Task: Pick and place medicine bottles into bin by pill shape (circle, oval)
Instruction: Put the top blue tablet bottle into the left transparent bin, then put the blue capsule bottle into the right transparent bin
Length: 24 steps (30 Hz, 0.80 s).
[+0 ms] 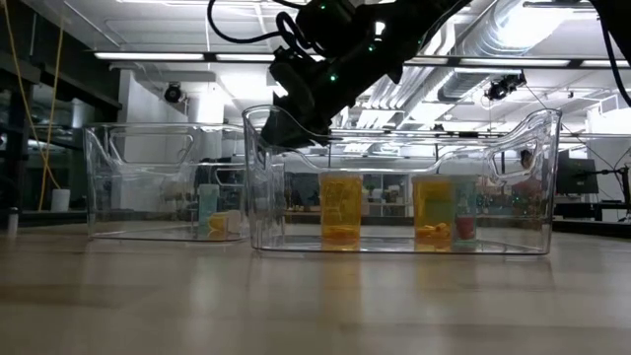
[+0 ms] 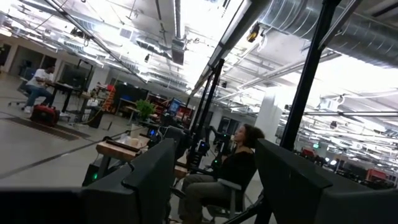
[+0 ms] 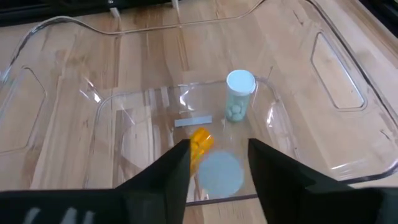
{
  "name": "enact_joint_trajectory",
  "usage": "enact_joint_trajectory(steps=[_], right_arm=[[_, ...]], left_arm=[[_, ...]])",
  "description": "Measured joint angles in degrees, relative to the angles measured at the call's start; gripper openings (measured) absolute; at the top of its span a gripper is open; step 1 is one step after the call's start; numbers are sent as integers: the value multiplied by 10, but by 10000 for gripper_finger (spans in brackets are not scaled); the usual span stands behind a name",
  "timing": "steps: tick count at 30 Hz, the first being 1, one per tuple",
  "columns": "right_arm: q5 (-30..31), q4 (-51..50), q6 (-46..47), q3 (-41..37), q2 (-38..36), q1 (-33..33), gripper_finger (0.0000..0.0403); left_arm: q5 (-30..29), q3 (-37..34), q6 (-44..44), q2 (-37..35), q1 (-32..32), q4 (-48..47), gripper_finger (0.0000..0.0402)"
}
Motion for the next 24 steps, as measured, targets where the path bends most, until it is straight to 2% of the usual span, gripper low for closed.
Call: enact_joint_trajectory(steps=[6,11,18,21,24], right_arm=[[4,0,12,0,0,1,211],[-34,-9,20,0,-38,1,231],[-30,-136,5,-13,-179,8,232],[5,-122,27,-83,-261,25,232],[50,-47,91,-187,-351,51,232]], left_arm=[[0,0,-1,0,0,0,216],[0,0,-1,0,0,0,216],[-1,0,0,0,0,-20,216],[-2,0,-1,0,0,-42,216],[-2,0,-1,0,0,-57,216]])
